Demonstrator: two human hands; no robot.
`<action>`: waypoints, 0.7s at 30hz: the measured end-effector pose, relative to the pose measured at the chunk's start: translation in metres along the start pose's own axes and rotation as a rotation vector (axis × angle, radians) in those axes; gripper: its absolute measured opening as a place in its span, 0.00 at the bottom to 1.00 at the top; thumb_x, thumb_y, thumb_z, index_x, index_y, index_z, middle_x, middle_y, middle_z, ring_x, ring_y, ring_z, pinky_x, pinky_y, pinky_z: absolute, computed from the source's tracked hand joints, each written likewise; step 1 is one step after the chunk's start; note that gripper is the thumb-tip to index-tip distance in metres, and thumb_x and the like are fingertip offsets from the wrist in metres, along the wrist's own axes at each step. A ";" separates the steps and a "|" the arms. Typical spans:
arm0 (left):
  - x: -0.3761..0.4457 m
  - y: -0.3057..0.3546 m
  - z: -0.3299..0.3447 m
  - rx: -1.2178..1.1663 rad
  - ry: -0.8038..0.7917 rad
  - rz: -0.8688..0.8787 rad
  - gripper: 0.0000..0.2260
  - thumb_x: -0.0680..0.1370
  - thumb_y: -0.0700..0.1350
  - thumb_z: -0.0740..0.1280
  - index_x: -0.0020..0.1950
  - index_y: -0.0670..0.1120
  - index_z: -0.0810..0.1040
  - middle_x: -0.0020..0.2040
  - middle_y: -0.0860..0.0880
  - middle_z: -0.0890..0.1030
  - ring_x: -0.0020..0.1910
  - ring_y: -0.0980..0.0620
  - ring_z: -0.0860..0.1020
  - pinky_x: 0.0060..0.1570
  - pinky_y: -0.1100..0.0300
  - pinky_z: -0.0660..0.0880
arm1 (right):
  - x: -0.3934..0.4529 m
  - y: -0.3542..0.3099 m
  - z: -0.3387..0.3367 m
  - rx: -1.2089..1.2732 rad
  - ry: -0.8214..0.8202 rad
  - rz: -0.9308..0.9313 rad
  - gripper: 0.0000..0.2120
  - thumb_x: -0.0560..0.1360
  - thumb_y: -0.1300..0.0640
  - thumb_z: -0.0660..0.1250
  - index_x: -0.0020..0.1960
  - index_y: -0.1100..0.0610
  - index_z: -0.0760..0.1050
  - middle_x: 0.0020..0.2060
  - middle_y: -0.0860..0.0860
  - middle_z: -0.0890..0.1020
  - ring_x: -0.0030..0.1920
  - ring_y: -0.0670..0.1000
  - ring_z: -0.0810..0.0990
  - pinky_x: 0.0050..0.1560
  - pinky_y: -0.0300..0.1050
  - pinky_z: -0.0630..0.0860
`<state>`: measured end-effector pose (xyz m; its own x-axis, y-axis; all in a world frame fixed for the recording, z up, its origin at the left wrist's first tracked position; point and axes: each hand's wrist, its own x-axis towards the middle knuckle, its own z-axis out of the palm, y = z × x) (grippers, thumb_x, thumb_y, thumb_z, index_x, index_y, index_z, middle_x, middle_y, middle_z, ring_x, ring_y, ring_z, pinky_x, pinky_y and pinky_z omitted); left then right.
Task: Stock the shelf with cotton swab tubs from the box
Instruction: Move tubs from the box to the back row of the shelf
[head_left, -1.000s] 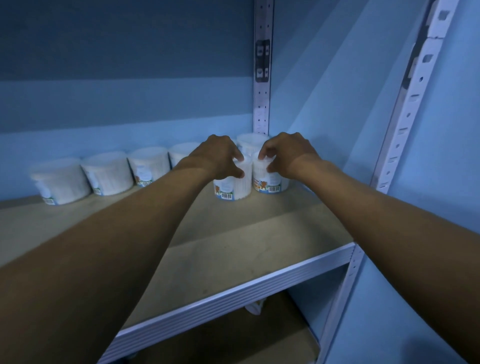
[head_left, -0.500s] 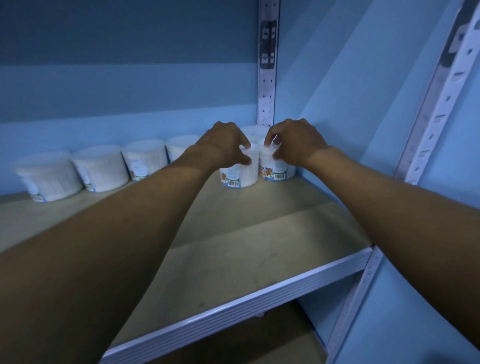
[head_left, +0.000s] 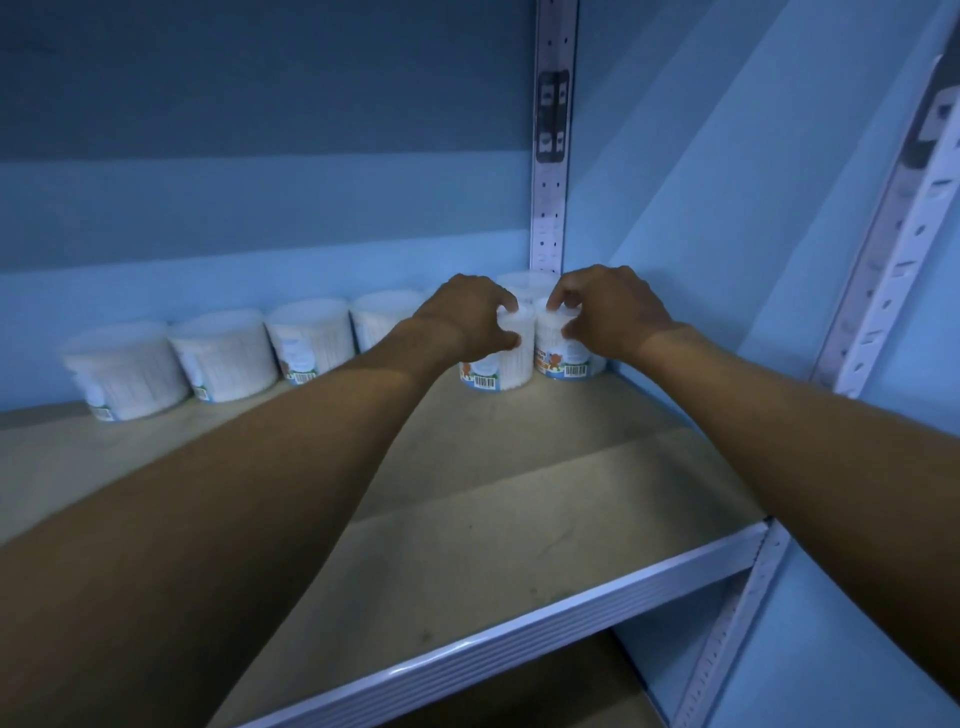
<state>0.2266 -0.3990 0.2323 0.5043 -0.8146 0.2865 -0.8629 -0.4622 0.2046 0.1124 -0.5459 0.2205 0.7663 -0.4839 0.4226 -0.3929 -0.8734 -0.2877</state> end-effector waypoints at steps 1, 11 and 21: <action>-0.002 0.000 0.000 0.016 -0.018 0.006 0.24 0.75 0.55 0.71 0.70 0.51 0.74 0.70 0.48 0.73 0.68 0.47 0.71 0.65 0.54 0.68 | -0.001 0.000 -0.002 0.014 -0.015 -0.006 0.13 0.71 0.62 0.74 0.52 0.48 0.82 0.58 0.51 0.81 0.58 0.54 0.79 0.58 0.46 0.75; -0.040 0.008 -0.021 -0.045 -0.039 0.010 0.31 0.71 0.56 0.74 0.71 0.51 0.71 0.71 0.49 0.72 0.68 0.49 0.70 0.64 0.54 0.69 | -0.027 -0.015 -0.033 0.004 -0.129 -0.037 0.23 0.70 0.50 0.78 0.63 0.45 0.77 0.62 0.51 0.78 0.63 0.53 0.75 0.61 0.45 0.71; -0.129 0.011 -0.071 -0.154 0.000 0.020 0.31 0.71 0.57 0.74 0.71 0.53 0.70 0.65 0.54 0.77 0.54 0.53 0.75 0.54 0.59 0.73 | -0.113 -0.051 -0.072 0.152 -0.109 -0.054 0.24 0.68 0.50 0.80 0.62 0.47 0.78 0.59 0.51 0.79 0.54 0.49 0.79 0.55 0.41 0.74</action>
<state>0.1540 -0.2741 0.2637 0.4870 -0.8233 0.2916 -0.8573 -0.3867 0.3398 0.0089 -0.4505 0.2491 0.8382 -0.4205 0.3473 -0.2746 -0.8756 -0.3975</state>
